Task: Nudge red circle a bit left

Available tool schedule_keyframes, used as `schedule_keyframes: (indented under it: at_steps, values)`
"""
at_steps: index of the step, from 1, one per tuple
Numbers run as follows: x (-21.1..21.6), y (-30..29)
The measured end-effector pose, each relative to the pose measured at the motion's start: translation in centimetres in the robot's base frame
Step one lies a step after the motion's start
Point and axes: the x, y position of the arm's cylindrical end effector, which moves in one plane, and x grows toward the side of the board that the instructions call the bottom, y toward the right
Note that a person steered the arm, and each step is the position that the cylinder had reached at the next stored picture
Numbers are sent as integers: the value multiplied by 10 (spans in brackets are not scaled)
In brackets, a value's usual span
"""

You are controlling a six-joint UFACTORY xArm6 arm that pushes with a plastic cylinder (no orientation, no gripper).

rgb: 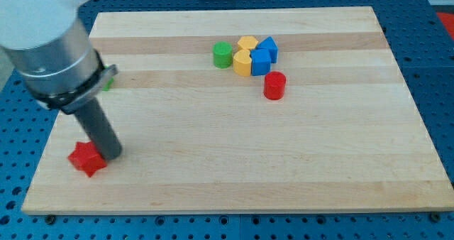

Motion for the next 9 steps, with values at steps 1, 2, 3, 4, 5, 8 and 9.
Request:
schedule_keyframes:
  at_steps: [1, 2, 3, 4, 5, 8, 9]
  values:
    - [3, -28]
    - [3, -39]
    - [-32, -3]
    - [-79, 31]
    - [-118, 104]
    - [-65, 222]
    - [-80, 308]
